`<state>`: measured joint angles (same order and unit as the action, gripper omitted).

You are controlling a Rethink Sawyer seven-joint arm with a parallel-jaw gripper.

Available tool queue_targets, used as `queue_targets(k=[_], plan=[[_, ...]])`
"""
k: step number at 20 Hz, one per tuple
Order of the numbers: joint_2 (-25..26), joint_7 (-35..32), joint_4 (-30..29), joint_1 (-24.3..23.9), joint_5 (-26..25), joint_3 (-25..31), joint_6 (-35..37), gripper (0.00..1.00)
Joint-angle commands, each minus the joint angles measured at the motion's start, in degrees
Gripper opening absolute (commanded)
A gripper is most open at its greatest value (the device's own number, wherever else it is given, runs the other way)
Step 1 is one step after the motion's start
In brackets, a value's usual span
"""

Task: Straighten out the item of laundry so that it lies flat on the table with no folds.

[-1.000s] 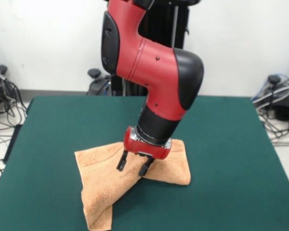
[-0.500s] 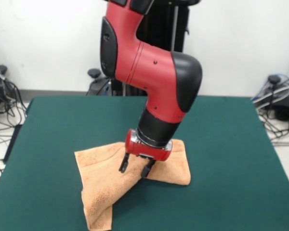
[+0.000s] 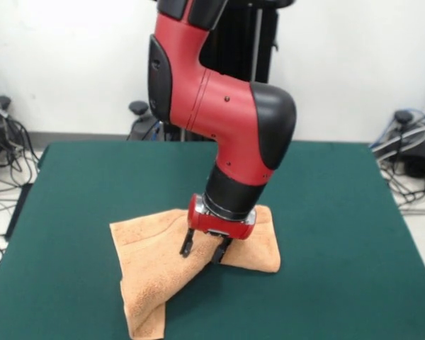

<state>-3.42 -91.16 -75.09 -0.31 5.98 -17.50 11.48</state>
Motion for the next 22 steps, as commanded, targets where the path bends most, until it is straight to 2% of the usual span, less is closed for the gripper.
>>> queue_targets(k=[1,11,18,22], plan=[[2.8,-10.3,-1.2,1.2,0.6,5.3,-0.2,1.0],[4.0,-9.8,0.9,3.0,0.6,1.7,2.2,1.0],[4.8,-10.0,0.5,1.8,0.7,3.1,0.5,1.0],[5.4,-10.1,0.9,1.9,1.2,2.7,2.1,1.0]])
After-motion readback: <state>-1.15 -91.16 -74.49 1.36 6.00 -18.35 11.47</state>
